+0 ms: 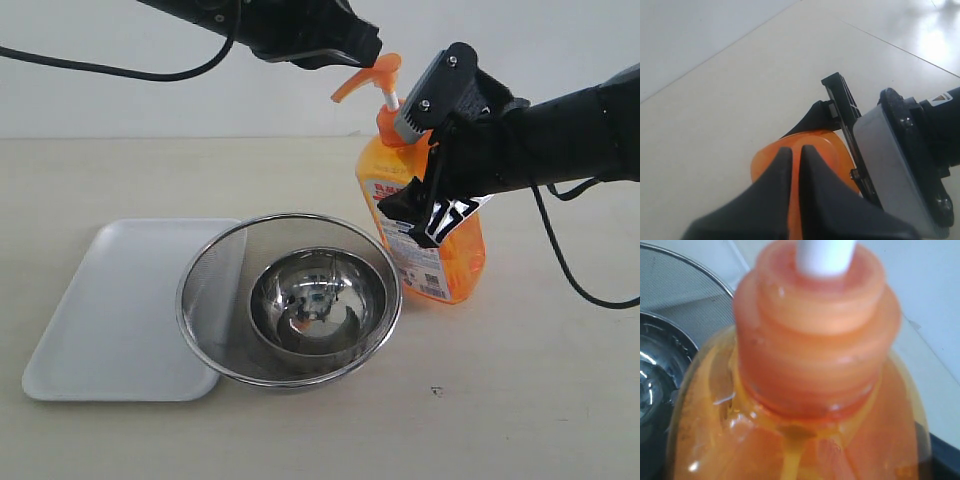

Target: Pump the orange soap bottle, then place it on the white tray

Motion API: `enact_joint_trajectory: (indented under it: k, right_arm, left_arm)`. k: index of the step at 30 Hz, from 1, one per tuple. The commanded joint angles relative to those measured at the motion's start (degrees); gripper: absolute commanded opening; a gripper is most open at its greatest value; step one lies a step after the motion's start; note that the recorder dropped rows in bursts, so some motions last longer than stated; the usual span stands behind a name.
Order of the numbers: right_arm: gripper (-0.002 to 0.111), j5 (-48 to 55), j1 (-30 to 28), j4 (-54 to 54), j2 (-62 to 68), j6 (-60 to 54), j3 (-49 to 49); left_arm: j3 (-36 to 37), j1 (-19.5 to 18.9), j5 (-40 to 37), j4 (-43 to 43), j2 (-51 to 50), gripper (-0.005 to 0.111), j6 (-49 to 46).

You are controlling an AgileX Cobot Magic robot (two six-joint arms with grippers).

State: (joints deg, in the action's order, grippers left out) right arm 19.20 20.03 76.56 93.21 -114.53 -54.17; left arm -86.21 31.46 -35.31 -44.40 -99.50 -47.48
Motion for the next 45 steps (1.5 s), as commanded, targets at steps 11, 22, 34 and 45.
enact_joint_trajectory:
  k: [11, 22, 34, 45]
  right_arm:
    - [0.000, 4.0, 0.5, -1.3, -0.6, -0.3, -0.2]
    - [0.000, 4.1, 0.5, -0.9, -0.6, -0.2, -0.2]
    - [0.000, -0.8, 0.5, -0.7, -0.6, 1.0, -0.2]
    - [0.000, -5.5, 0.5, 0.4, -0.6, 5.0, -0.2]
  left_arm:
    - [0.9, 0.6, -1.6, 1.4, -0.9, 0.005, 0.3]
    - [0.9, 0.6, 2.1, 1.4, 8.5, 0.005, -0.1]
    - [0.9, 0.6, 2.6, 1.9, 15.7, 0.005, -0.1]
    - [0.9, 0.6, 2.6, 4.1, 19.7, 0.005, -0.1]
